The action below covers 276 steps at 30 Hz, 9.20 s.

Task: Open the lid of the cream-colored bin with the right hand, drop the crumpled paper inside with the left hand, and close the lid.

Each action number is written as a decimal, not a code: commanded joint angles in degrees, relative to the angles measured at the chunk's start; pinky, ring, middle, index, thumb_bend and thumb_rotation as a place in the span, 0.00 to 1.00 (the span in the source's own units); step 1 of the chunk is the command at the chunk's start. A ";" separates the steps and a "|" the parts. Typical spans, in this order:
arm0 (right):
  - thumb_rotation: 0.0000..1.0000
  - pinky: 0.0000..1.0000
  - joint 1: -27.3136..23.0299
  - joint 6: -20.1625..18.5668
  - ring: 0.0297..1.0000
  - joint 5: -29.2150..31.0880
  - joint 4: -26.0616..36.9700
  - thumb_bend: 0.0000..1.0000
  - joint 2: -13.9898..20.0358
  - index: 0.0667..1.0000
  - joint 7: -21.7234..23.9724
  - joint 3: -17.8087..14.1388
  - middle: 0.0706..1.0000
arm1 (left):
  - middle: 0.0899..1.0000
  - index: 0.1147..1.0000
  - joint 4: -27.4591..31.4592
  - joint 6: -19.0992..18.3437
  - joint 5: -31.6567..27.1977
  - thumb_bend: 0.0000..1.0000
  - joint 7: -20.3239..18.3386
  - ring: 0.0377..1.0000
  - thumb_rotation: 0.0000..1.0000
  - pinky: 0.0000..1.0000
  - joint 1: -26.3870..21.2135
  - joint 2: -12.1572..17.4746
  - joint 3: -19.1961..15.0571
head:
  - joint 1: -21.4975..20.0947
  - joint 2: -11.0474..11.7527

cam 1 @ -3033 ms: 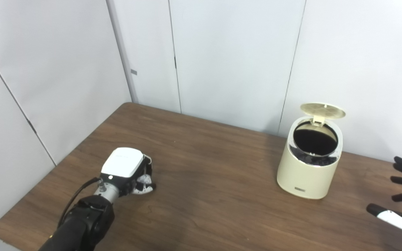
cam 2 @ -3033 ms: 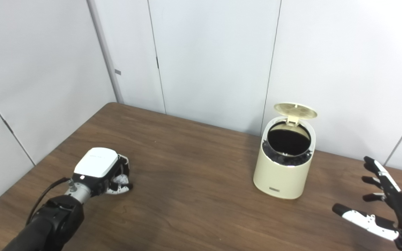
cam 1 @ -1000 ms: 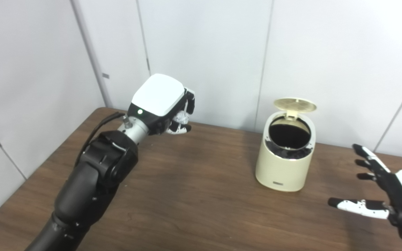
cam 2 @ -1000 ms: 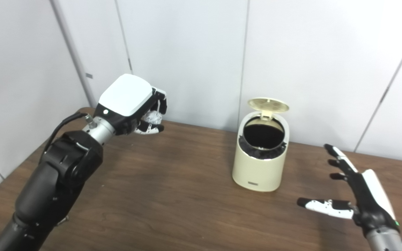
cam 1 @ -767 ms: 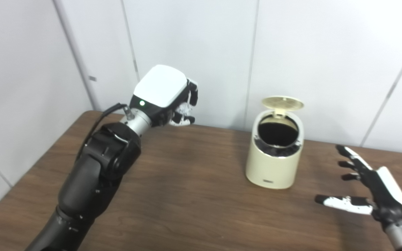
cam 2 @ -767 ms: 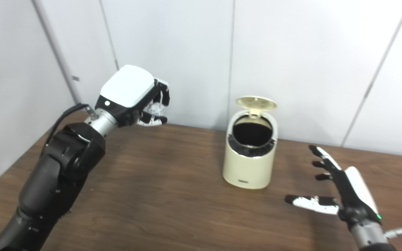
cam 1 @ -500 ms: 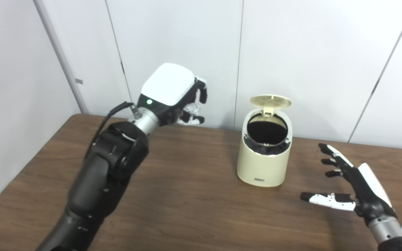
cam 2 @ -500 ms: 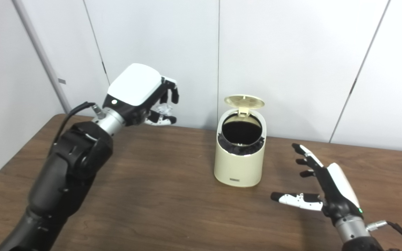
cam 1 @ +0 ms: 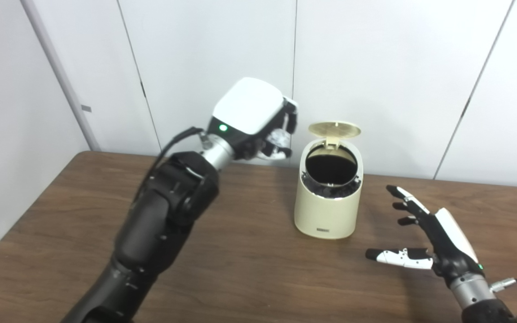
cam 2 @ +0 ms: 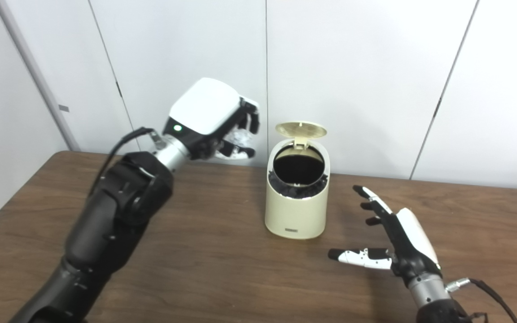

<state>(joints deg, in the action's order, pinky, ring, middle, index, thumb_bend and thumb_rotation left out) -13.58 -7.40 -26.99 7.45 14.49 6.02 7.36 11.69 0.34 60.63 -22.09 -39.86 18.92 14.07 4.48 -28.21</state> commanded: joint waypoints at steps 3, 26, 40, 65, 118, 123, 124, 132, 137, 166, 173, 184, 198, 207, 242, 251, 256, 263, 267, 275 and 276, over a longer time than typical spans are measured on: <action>0.34 0.71 -1.40 1.83 0.85 -1.02 1.87 0.78 -0.26 0.89 -1.91 -0.35 0.91 | 0.42 0.42 0.47 -0.61 0.80 0.53 1.27 0.29 0.00 0.24 -3.71 -0.82 0.11 | -0.21 -0.03; 0.39 0.74 -1.30 1.48 0.85 -1.06 2.76 0.80 -1.10 0.90 -2.57 -1.02 0.91 | 0.42 0.41 -9.03 4.03 -0.45 0.53 10.64 0.24 0.00 0.21 -5.53 -5.60 4.41 | -2.50 0.13; 0.39 0.75 -0.85 1.58 0.86 -0.53 3.02 0.80 -1.00 0.91 -2.74 -1.18 0.91 | 0.42 0.42 -20.91 7.61 3.82 0.53 22.57 0.29 0.00 0.21 -6.87 -5.00 8.91 | -3.34 -0.25; 0.41 0.77 -0.69 1.64 0.86 -1.39 2.71 0.80 -0.81 0.91 -3.10 -1.33 0.91 | 0.54 0.59 -28.50 4.85 6.39 0.85 30.97 0.48 0.20 0.33 -8.46 -5.28 12.92 | -3.44 -0.66; 0.57 0.85 -14.12 9.72 0.92 0.02 -2.64 0.76 0.97 0.88 -5.99 -2.30 0.90 | 0.62 0.43 -0.55 6.22 -27.04 0.50 36.92 0.54 0.06 0.42 23.19 -13.84 -10.23 | -5.52 2.92; 0.54 0.77 -18.14 7.67 0.87 -0.65 -1.85 0.75 1.97 0.88 -3.29 -1.19 0.89 | 0.68 0.71 -1.78 7.22 -34.01 0.56 35.66 0.62 0.12 0.51 27.29 -15.05 -11.68 | -5.52 3.17; 0.54 0.76 -18.82 7.49 0.87 -1.06 -1.82 0.75 2.17 0.88 -2.83 -0.98 0.89 | 0.69 0.72 -2.04 7.19 -35.09 0.56 35.47 0.63 0.13 0.52 27.88 -15.17 -11.96 | -5.59 3.31; 0.57 0.68 -22.44 3.20 0.85 -2.28 -0.49 0.79 2.48 0.88 2.10 -0.06 0.90 | 0.71 0.76 -3.30 5.69 -40.22 0.55 32.31 0.67 0.21 0.55 30.76 -14.41 -12.95 | -5.15 3.54; 0.57 0.65 -23.59 1.76 0.86 -2.45 -0.17 0.81 2.54 0.89 4.36 0.62 0.91 | 0.73 0.77 -3.95 3.94 -41.51 0.56 29.57 0.69 0.22 0.57 31.23 -13.55 -12.85 | -5.14 3.57; 0.59 1.00 -28.18 7.14 1.00 -14.73 -4.29 0.81 7.24 0.82 7.47 8.23 0.83 | 0.71 0.76 -6.09 1.81 -40.23 0.62 24.49 0.67 0.15 0.55 31.33 -10.76 -10.88 | -4.06 3.56; 0.62 1.00 -29.15 9.95 1.00 -16.56 -5.13 0.83 7.80 0.80 7.18 9.26 0.80 | 0.71 0.76 -6.15 1.67 -39.82 0.62 24.62 0.67 0.15 0.56 31.45 -10.81 -10.55 | -3.82 3.35; 0.63 1.00 -28.52 11.18 0.99 -18.62 -2.44 0.83 8.59 0.78 10.00 10.22 0.78 | 0.71 0.76 -5.87 0.75 -39.36 0.62 24.68 0.68 0.16 0.56 31.31 -11.03 -10.30 | -3.31 2.53; 0.62 1.00 -25.78 13.09 0.97 -17.25 -1.30 0.82 8.50 0.78 11.13 9.77 0.77 | 0.71 0.76 -4.84 -0.29 -39.20 0.62 24.47 0.67 0.17 0.56 31.09 -11.13 -10.16 | -2.41 1.35; 0.63 1.00 -24.88 12.54 0.96 -16.98 -0.95 0.82 8.17 0.77 12.16 9.97 0.76 | 0.71 0.76 -4.31 -1.18 -39.22 0.62 24.17 0.67 0.18 0.55 31.16 -11.03 -10.29 | -2.39 0.86; 0.46 1.00 -21.70 14.34 0.92 -16.12 -2.21 0.82 8.22 0.74 13.90 12.69 0.73 | 0.70 0.75 -3.26 -2.34 -38.67 0.62 24.15 0.67 0.18 0.55 31.65 -11.89 -9.99 | -1.38 -0.87; 0.51 1.00 -21.31 15.53 0.92 -15.98 -2.62 0.81 8.57 0.74 13.92 13.46 0.72 | 0.70 0.75 -2.94 -2.39 -38.83 0.62 23.99 0.67 0.18 0.55 31.77 -11.80 -10.03 | -1.24 -1.55; 0.54 0.99 -21.41 17.30 0.91 -16.74 -3.32 0.82 9.30 0.71 13.73 14.02 0.70 | 0.69 0.75 -2.62 -3.04 -38.95 0.62 23.88 0.67 0.19 0.55 31.79 -11.90 -10.12 | -1.27 -1.91; 0.51 1.00 -21.47 19.80 0.88 -17.66 -4.54 0.82 10.27 0.65 12.78 14.97 0.64 | 0.70 0.75 -2.50 -3.21 -39.20 0.63 23.93 0.66 0.19 0.55 31.84 -11.96 -10.12 | -1.20 -2.11; 0.51 1.00 -21.28 19.72 0.87 -17.86 -4.12 0.82 10.44 0.64 13.30 15.08 0.64 | 0.69 0.75 -2.18 -3.37 -38.95 0.62 23.84 0.66 0.20 0.55 31.93 -11.78 -10.07 | -1.14 -2.52; 0.52 1.00 -21.12 19.53 0.86 -18.04 -4.03 0.82 10.42 0.64 13.63 15.29 0.63 | 0.70 0.76 -1.48 -4.03 -39.02 0.61 23.49 0.67 0.19 0.55 32.08 -11.65 -10.13 | -1.18 -2.85; 0.53 1.00 -21.10 19.53 0.86 -18.12 -4.08 0.82 10.40 0.64 13.59 15.33 0.63 | 0.70 0.76 -1.43 -4.17 -39.05 0.61 23.45 0.67 0.19 0.55 32.08 -11.65 -10.16 | -1.18 -2.85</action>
<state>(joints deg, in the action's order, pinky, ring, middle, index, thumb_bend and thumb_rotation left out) -34.58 11.00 -44.45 3.37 23.68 17.43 21.65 7.97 -3.95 21.63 1.38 -6.89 7.07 4.07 3.25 -31.03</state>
